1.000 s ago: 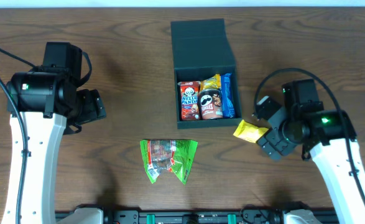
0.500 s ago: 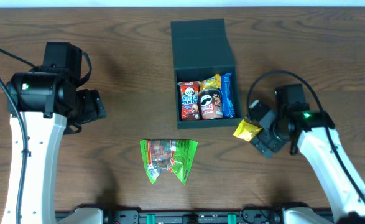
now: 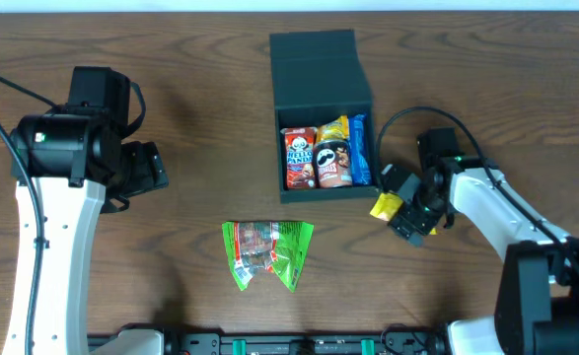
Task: Pack container
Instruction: 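Raise the yellow packet over the box's right wall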
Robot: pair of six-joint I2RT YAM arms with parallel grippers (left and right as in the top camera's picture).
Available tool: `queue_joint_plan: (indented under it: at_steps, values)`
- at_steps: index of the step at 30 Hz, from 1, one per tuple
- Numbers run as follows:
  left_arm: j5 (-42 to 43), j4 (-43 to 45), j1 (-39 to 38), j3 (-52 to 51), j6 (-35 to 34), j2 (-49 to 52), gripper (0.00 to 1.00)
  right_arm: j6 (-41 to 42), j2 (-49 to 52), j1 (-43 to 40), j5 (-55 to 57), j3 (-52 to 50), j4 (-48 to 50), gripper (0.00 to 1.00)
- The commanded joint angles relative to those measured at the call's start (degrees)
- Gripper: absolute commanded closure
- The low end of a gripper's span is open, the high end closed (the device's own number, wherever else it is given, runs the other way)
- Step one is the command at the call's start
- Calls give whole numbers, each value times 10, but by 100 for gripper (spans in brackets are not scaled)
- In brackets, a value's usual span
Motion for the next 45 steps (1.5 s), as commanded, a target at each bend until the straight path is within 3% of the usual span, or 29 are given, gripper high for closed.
queue_joint_plan:
  at_steps: [1, 8, 11, 14, 18, 25, 28, 38, 45]
  values:
    - [-8, -2, 3, -2, -2, 0, 5, -2, 40, -1, 45, -7, 12, 1]
    - [-8, -2, 3, -2, -2, 0, 5, 16, 41, -3, 43, -7, 30, 2]
    - [-8, -2, 3, -2, -2, 0, 5, 16, 41, -9, 43, -7, 23, 15]
    - [-8, -2, 3, -2, -2, 0, 5, 16, 41, -15, 42, -7, 21, 16]
    - [-8, -2, 3, -2, -2, 0, 5, 16, 41, -20, 28, -7, 21, 33]
    - [-8, -2, 3, -2, -2, 0, 5, 18, 41, -18, 28, -7, 22, 39]
    - [-8, -2, 3, -2, -2, 0, 5, 18, 41, -18, 28, -4, 26, 49]
    - [-8, -2, 3, -2, -2, 0, 5, 18, 41, -18, 28, 6, 25, 60]
    - [-8, -2, 3, -2, -2, 0, 5, 59, 41, -18, 28, 38, 25, 78]
